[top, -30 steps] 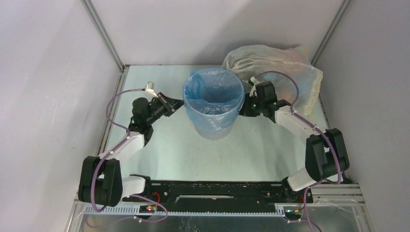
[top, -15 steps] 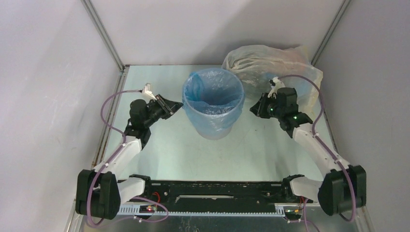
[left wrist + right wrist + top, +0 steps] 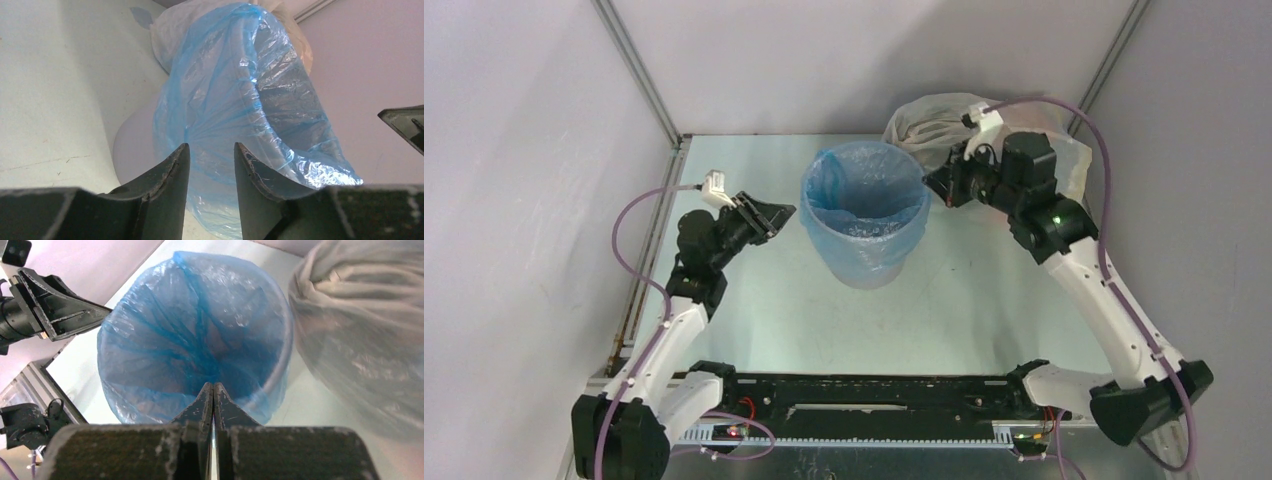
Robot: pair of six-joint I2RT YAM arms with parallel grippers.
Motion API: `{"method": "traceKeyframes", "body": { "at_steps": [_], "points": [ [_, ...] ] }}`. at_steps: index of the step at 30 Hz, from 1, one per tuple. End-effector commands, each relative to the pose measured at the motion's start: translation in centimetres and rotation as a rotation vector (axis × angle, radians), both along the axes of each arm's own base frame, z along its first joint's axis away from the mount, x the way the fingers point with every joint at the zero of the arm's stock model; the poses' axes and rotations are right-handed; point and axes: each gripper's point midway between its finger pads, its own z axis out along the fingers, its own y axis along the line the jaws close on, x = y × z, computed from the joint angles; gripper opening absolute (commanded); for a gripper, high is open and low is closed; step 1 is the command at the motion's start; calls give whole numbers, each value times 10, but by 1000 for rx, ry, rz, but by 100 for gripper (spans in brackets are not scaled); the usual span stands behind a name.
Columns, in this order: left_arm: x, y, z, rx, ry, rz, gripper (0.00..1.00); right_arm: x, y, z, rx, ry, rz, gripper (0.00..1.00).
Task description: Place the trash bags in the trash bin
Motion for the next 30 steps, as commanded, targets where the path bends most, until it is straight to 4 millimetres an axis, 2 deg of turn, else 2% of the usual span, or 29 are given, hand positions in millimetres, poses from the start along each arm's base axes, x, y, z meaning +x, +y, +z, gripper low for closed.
{"method": "traceKeyframes", "body": {
  "at_steps": [1, 6, 9, 12, 18, 23, 30],
  "points": [
    [3, -2, 32, 10, -71, -2, 46, 4, 22, -2, -133, -2, 124, 0],
    [9, -9, 43, 7, -70, -28, 54, 17, 65, -14, -323, -50, 235, 0],
    [16, -12, 50, 7, -68, -36, 59, 26, 85, -31, -470, -65, 265, 0],
    [21, -14, 59, 11, -72, -40, 60, 32, 101, -49, -534, -22, 321, 0],
    [31, -25, 65, 29, -64, -65, 60, 42, 114, -92, -631, 76, 398, 0],
    [37, -31, 60, 39, -40, -85, 59, 33, 116, -126, -696, 136, 453, 0],
    [42, -35, 57, 43, -28, -96, 58, 30, 111, -160, -775, 194, 455, 0]
  ]
}}
